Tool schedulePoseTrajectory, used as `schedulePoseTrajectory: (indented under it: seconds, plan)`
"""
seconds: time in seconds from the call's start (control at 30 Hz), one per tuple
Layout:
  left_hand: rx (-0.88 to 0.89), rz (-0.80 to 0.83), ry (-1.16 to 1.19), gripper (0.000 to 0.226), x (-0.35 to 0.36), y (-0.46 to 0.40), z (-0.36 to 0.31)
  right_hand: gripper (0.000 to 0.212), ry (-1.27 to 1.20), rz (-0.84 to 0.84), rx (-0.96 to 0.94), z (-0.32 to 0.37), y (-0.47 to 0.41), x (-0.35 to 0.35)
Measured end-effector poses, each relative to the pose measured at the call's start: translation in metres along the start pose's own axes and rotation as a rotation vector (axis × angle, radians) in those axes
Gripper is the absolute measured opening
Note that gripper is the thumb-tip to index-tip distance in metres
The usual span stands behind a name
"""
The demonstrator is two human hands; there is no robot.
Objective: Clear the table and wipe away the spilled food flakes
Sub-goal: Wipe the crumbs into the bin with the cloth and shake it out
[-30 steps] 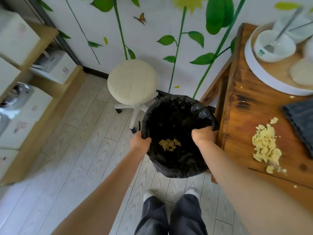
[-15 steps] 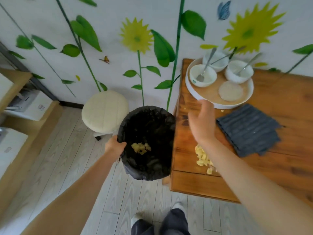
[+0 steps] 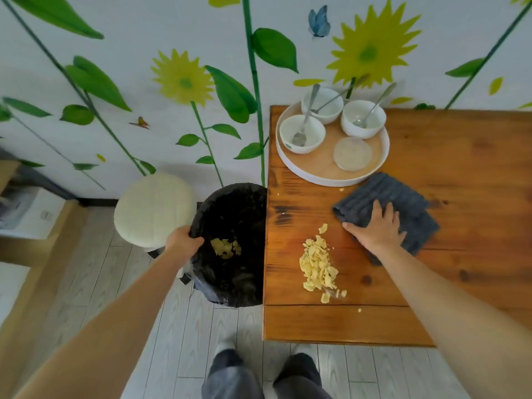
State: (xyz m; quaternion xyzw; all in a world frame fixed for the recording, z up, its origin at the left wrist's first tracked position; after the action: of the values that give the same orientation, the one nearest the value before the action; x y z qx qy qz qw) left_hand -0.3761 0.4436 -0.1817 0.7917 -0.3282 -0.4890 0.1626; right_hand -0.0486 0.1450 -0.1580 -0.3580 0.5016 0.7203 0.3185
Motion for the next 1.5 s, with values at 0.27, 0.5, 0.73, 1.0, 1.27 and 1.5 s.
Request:
schedulePoseTrajectory:
  seconds: [0.27, 0.5, 0.73, 1.0, 1.27, 1.5]
  plan:
    - [0.14, 0.169, -0.071, 0.008, 0.013, -0.034, -0.024, 0.043, 0.059, -0.215, 0.078, -0.028, 0.015, -0.023]
    - [0.185, 0.275, -0.133, 0.019, 0.02, -0.053, -0.034, 0.041, -0.372, -0.45, 0.436, -0.092, 0.071, -0.025]
    - [0.183, 0.305, -0.14, 0.031, 0.023, -0.063, -0.032, 0.02, -0.525, -0.544, 0.335, -0.093, 0.101, -0.032]
    - [0.209, 0.296, -0.191, 0.01, 0.024, -0.064, -0.035, 0.025, -0.569, -0.567, 0.28, -0.086, 0.111, -0.031]
    - [0.192, 0.271, -0.189, 0.012, 0.021, -0.066, -0.034, 0.017, -0.553, -0.598, 0.288, -0.082, 0.125, -0.037]
    - [0.181, 0.268, -0.156, 0.015, 0.021, -0.066, -0.033, 0.019, -0.501, -0.634, 0.285, -0.08, 0.134, -0.042]
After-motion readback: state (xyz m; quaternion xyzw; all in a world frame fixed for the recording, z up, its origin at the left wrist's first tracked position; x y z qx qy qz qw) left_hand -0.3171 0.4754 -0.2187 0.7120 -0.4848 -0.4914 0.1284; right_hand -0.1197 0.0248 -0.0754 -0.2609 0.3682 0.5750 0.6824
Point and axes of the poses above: each hand's wrist, its own y-axis away from the middle knuckle, its own x-axis out of the palm, z = x × y, the point moved 10 cm from there along -y, towards the middle knuckle, and after that the axes turned 6 degrees about z, right-handed, at the moved point
